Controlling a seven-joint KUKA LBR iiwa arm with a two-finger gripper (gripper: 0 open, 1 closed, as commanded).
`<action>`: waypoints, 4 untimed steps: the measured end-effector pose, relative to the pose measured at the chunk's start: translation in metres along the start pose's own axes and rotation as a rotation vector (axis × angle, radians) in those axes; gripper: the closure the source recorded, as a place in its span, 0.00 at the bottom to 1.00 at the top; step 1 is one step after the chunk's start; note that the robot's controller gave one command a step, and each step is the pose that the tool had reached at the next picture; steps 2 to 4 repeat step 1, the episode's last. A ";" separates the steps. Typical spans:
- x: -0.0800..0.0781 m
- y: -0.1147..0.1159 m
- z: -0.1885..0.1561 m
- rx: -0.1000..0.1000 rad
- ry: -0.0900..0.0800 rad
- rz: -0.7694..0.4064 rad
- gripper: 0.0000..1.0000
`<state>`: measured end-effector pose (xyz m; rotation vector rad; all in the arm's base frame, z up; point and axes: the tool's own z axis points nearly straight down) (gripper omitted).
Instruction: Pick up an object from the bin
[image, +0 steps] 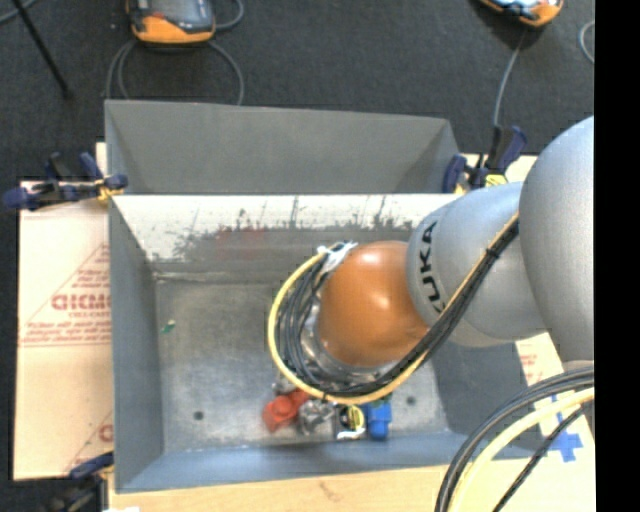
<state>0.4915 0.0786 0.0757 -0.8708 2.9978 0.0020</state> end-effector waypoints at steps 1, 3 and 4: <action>-0.015 0.001 -0.147 -0.002 0.010 -0.214 1.00; -0.015 0.001 -0.147 -0.002 0.010 -0.214 1.00; -0.015 0.001 -0.147 -0.002 0.010 -0.214 1.00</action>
Offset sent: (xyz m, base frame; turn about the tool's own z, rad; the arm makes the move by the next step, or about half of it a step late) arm 0.0066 0.0080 0.1427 -0.2160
